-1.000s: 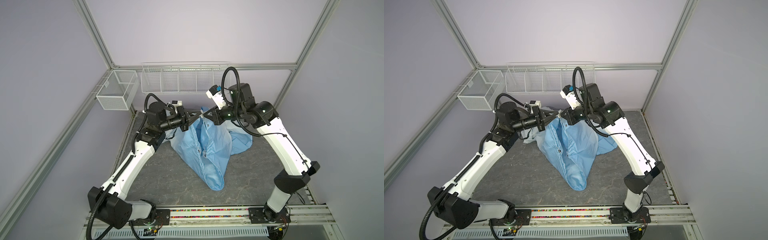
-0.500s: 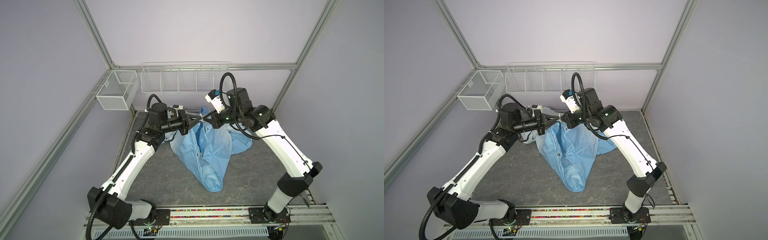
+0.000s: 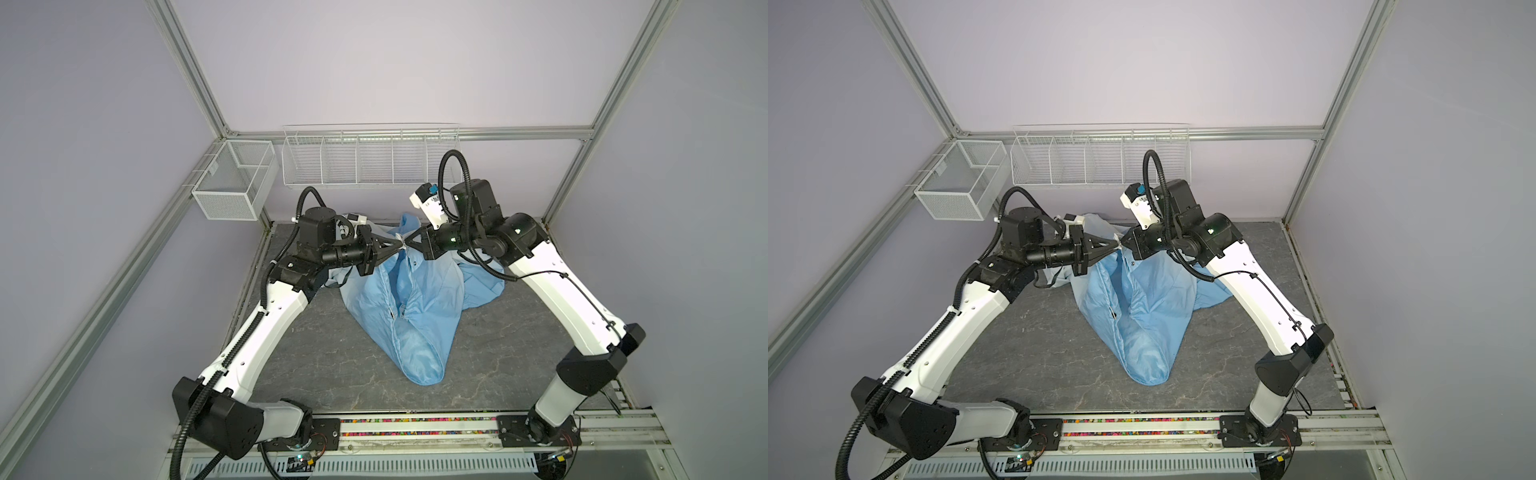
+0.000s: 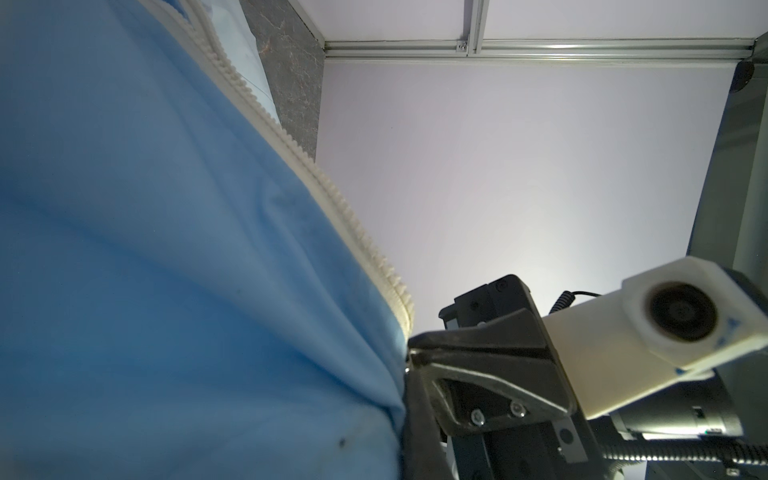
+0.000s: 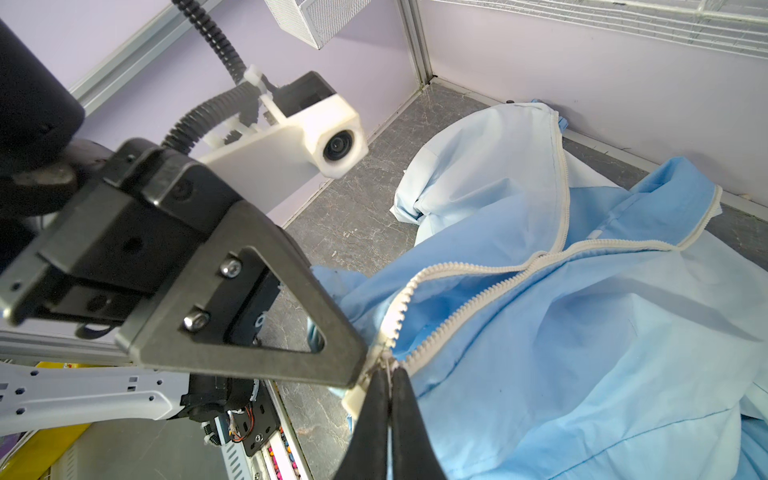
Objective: Zip up the jacket
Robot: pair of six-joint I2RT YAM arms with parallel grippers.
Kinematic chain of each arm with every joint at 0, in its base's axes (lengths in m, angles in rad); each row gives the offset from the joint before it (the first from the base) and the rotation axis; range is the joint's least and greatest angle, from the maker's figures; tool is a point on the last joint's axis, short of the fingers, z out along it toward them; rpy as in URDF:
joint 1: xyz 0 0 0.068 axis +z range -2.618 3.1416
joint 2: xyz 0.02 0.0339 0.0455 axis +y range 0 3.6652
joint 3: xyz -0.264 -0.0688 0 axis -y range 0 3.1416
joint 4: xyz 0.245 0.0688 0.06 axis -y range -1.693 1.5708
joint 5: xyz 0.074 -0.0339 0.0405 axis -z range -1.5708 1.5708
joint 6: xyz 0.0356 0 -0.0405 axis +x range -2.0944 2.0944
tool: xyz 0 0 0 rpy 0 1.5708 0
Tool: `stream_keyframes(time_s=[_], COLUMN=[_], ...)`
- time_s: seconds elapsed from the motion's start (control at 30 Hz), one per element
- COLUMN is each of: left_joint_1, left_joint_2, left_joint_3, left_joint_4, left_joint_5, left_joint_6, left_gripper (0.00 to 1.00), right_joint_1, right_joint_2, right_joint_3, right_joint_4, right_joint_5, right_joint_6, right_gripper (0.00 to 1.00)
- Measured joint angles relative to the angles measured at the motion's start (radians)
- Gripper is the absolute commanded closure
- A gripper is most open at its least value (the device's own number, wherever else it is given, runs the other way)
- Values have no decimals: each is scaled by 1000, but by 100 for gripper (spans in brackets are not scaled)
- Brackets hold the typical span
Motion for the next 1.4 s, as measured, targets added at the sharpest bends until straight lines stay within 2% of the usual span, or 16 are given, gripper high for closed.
stream_keyframes(time_s=[0.27,0.47,0.73,0.93,1.17,1.4], left_joint_1=[0,0,0,-2,-5,-10], left_joint_2=[-10,-16,-90,-210,-326,-458], left_joint_3=[-15,-33,-141,-277,-440,-713], left_joint_4=[64,40,26,11,-138,-82], left_joint_5=[38,43,0,-81,-216,-317], left_joint_6=[-84,-86,-86,-93,-7,-5], left_gripper=[100,100,100,100,100,100], right_joint_1=[16,19,31,84,156,203], right_joint_2=[-96,-145,-145,-134,-84,18], right_joint_3=[-149,-260,-321,-372,-512,-631], right_joint_4=[110,196,220,236,309,400], right_joint_5=[26,19,-30,-42,-55,-103], right_joint_6=[-38,-27,29,75,148,222], right_gripper=[93,93,93,93,93,92])
